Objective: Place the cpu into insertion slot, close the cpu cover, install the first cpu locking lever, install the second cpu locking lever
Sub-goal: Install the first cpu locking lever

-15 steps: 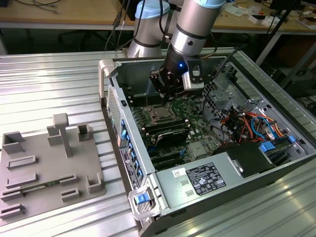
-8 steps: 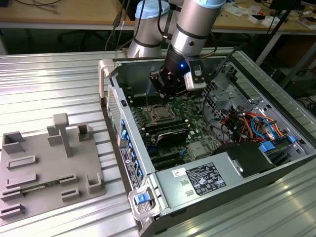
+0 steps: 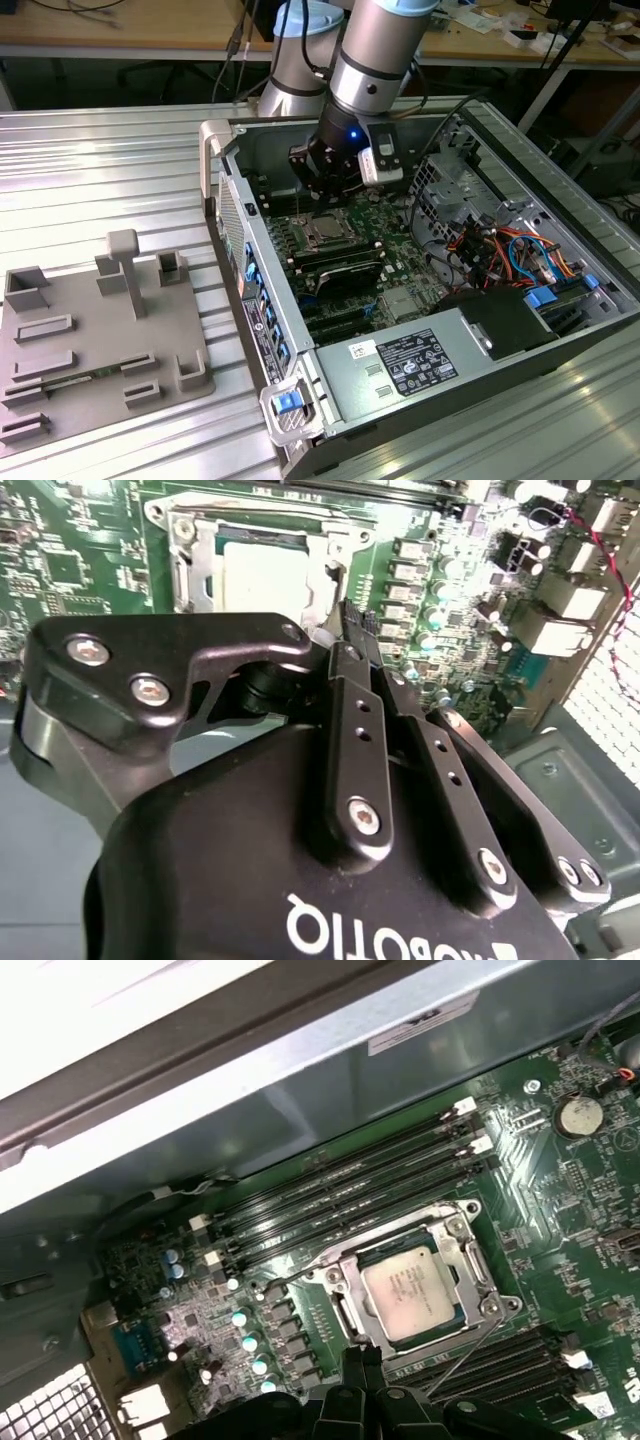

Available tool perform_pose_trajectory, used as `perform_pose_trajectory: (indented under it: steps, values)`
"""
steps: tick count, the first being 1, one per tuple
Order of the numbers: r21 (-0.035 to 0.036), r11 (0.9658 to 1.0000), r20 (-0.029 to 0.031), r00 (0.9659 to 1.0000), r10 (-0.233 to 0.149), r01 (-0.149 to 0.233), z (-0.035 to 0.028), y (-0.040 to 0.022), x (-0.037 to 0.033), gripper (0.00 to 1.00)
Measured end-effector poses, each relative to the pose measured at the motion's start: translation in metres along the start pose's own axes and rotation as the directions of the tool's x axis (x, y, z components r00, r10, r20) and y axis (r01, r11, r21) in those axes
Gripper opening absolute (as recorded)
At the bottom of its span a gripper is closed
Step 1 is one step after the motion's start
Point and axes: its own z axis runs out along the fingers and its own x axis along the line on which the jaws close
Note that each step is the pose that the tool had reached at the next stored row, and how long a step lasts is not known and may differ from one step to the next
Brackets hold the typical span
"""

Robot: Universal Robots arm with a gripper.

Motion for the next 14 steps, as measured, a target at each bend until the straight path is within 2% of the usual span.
perform_pose_trajectory:
  steps: [4, 5, 7, 8, 9, 10, 12, 14]
  values:
    - [-0.0076, 0.9999, -0.0028, 0.9999, -0.014, 0.014, 0.0007, -0.0020, 0.0043, 0.11]
    - [-0.0120, 0.9998, -0.0045, 0.9999, -0.016, 0.016, 0.0009, -0.0026, 0.0057, 0.11]
    - [-0.0273, 0.9995, -0.0098, 0.9998, -0.018, 0.018, 0.0014, -0.0039, 0.0089, 0.11]
    - [-0.0412, 0.9990, -0.0146, 0.9997, -0.020, 0.020, 0.0018, -0.0048, 0.0111, 0.11]
    - [-0.0516, 0.9984, -0.0185, 0.9995, -0.024, 0.023, 0.0020, -0.0051, 0.0118, 0.11]
    - [-0.0580, 0.9979, -0.0206, 0.9994, -0.029, 0.028, 0.0021, -0.0052, 0.0120, 0.11]
    - [-0.0656, 0.9971, -0.0222, 0.9989, -0.041, 0.040, 0.0021, -0.0053, 0.0123, 0.11]
    - [-0.0686, 0.9966, -0.0228, 0.9986, -0.048, 0.047, 0.0028, -0.0061, 0.0143, 0.11]
